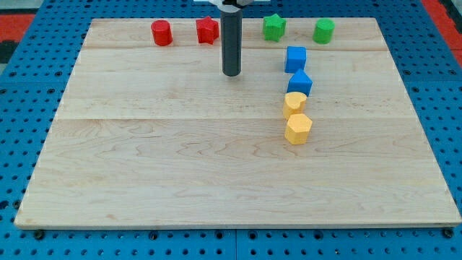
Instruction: Move the arm towards the bottom right of the red star
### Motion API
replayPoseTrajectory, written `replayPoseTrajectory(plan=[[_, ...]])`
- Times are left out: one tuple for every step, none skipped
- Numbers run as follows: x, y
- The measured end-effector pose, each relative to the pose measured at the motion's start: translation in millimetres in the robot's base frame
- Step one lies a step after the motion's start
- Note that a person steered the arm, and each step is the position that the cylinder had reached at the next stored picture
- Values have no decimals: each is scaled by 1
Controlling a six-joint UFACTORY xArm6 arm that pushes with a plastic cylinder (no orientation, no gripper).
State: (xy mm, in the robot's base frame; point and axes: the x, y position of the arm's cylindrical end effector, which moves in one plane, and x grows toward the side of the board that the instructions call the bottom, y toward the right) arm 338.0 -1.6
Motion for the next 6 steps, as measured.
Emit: replayPoseTrajectory(plan=[[0,8],[-1,17],[-4,27],[-9,34],[-8,34],[-3,13]])
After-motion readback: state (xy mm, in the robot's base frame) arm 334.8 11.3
